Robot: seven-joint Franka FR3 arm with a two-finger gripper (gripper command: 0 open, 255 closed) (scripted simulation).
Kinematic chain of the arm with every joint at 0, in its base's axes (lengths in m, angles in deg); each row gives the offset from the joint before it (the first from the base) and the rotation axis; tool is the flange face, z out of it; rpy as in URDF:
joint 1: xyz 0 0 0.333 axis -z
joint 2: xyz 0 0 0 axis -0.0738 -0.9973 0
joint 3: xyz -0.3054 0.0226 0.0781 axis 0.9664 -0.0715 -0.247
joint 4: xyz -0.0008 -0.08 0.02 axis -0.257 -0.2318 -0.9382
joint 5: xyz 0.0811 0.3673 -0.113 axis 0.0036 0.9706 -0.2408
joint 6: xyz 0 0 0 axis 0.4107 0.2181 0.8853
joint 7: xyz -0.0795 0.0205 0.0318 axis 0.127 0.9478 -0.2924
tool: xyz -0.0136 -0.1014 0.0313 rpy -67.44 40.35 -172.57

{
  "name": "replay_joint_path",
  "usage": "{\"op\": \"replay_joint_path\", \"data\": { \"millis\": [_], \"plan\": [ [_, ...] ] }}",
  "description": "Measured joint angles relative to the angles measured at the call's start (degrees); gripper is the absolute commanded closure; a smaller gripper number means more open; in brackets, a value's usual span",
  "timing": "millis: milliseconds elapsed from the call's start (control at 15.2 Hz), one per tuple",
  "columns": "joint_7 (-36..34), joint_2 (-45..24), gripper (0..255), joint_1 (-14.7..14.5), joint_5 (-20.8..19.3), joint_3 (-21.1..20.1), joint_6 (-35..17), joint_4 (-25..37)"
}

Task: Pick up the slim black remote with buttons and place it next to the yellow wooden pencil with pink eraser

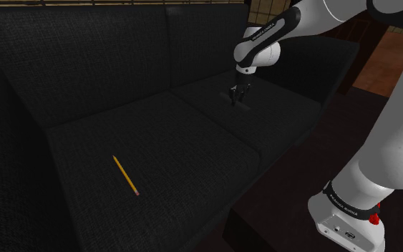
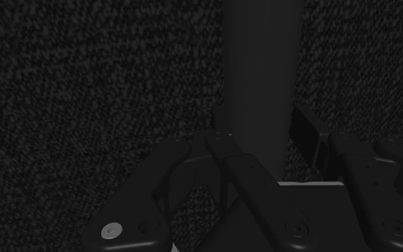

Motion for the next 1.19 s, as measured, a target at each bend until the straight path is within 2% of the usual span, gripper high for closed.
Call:
{"op": "replay_joint_path", "data": {
  "millis": [1188],
  "plan": [
    [-2.8,6.9,255,-0.6,-2.3,0.1,11.3,4.5]
  ]
}}
